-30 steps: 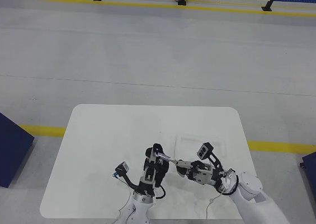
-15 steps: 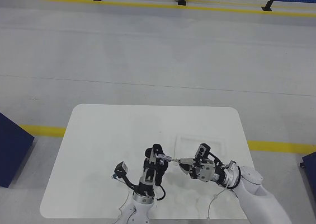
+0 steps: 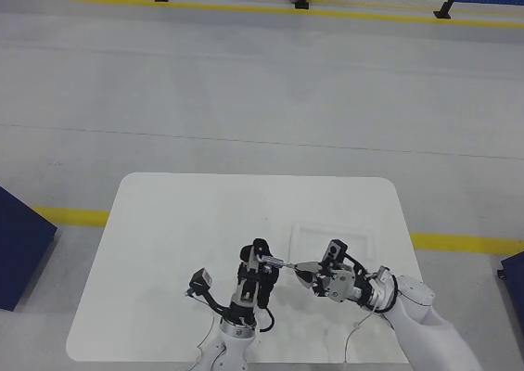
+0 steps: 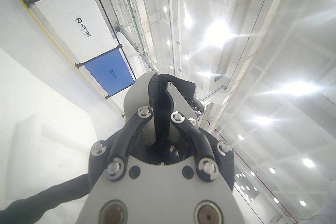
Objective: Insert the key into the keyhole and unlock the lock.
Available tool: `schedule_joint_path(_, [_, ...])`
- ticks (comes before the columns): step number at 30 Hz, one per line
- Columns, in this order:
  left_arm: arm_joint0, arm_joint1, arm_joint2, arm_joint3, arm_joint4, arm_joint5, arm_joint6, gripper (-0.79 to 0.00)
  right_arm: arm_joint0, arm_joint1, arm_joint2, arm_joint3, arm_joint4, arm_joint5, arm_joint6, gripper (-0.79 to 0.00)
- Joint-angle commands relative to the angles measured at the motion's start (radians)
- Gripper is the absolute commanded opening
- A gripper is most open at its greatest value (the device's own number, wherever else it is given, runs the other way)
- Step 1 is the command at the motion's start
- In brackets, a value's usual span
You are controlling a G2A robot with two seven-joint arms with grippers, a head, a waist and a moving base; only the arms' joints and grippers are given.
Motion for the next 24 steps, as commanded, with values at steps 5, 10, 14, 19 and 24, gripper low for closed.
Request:
schedule_joint_path(5, [0.003, -0.001, -0.006, 0.0, 0.02, 0.001, 0.004, -0.785, -0.014, 0.003, 0.016, -0.023, 0.053, 0.113, -0.048, -0.785])
schedule_joint_path(10, [0.004, -0.002, -0.011, 0.0, 0.047, 0.003, 0.017, -0.785, -0.014, 0.006, 0.028, -0.033, 0.103, 0.221, -0.092, -0.785])
schedule_joint_path(14, [0.005, -0.004, -0.013, 0.003, 0.07, 0.005, 0.029, -0.785, -0.008, 0.008, 0.032, -0.031, 0.148, 0.307, -0.118, -0.785])
schedule_joint_path(19, [0.003, -0.006, -0.014, 0.008, 0.093, 0.011, 0.044, -0.785, 0.001, 0.01, 0.034, -0.027, 0.18, 0.385, -0.135, -0.785])
schedule_joint_path(24, [0.0, -0.007, -0.016, 0.012, 0.125, 0.019, 0.062, -0.785, 0.013, 0.014, 0.034, -0.02, 0.197, 0.452, -0.15, -0.785])
